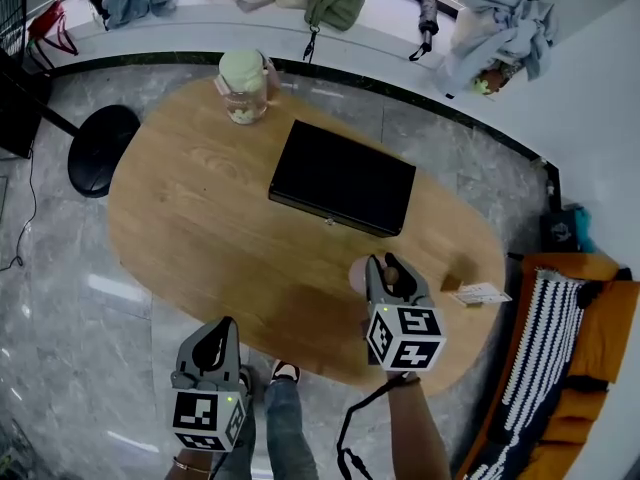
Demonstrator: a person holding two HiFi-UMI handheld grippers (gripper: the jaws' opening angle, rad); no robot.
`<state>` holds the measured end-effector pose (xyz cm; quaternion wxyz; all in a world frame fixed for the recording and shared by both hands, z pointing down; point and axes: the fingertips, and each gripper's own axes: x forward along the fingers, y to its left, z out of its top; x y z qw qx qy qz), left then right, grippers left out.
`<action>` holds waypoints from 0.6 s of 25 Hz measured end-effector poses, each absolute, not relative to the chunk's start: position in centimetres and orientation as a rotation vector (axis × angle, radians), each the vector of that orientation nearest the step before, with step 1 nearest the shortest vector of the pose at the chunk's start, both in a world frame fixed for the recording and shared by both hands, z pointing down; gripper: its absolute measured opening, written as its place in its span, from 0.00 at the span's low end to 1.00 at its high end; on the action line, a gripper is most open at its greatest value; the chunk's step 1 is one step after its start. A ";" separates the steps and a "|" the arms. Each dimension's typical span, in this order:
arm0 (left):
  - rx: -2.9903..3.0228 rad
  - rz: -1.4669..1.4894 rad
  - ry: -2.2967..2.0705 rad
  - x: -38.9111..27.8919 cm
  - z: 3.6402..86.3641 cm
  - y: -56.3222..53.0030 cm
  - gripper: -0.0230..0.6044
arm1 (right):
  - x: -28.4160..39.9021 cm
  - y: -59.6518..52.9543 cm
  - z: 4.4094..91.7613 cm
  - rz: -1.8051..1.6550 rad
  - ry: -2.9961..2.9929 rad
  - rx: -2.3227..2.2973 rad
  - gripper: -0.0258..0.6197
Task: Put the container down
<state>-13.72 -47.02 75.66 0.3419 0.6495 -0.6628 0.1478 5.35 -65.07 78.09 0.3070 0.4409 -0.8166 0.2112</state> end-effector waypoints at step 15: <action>1.698 0.392 -1.702 -13.8 76.2 -46.7 0.03 | 5.6 -64.8 79.3 0.584 -2.146 1.177 0.22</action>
